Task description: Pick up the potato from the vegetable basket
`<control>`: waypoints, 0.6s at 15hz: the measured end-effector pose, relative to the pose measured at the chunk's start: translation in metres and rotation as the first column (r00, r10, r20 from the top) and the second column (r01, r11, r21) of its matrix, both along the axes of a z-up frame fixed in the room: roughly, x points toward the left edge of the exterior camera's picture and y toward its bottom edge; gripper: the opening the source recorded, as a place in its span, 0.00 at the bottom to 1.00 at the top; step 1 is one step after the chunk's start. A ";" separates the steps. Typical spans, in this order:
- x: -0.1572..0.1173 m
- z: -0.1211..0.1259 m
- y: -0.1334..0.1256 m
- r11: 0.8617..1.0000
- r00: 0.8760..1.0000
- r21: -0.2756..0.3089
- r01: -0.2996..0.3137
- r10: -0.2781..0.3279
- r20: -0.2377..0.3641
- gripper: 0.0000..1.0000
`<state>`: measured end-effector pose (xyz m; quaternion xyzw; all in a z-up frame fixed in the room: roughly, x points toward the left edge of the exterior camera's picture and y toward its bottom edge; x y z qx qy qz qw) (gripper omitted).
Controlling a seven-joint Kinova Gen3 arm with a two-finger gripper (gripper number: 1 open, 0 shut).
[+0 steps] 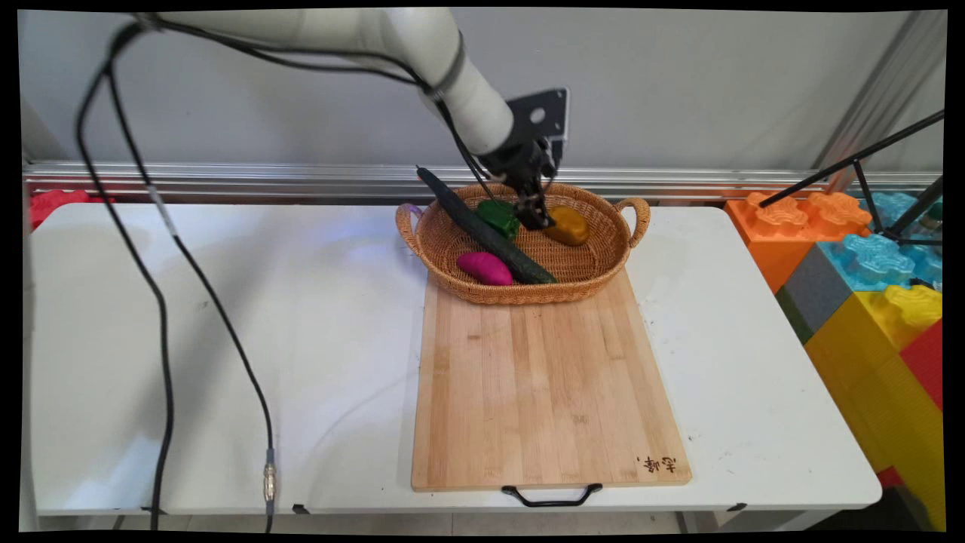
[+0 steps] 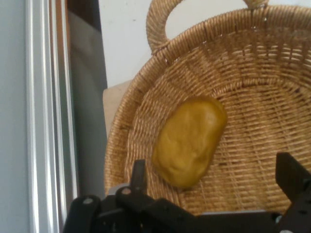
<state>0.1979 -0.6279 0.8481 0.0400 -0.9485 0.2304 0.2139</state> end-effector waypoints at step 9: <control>-0.032 -0.058 -0.028 0.990 0.991 -0.091 0.104 -0.096 0.088 1.00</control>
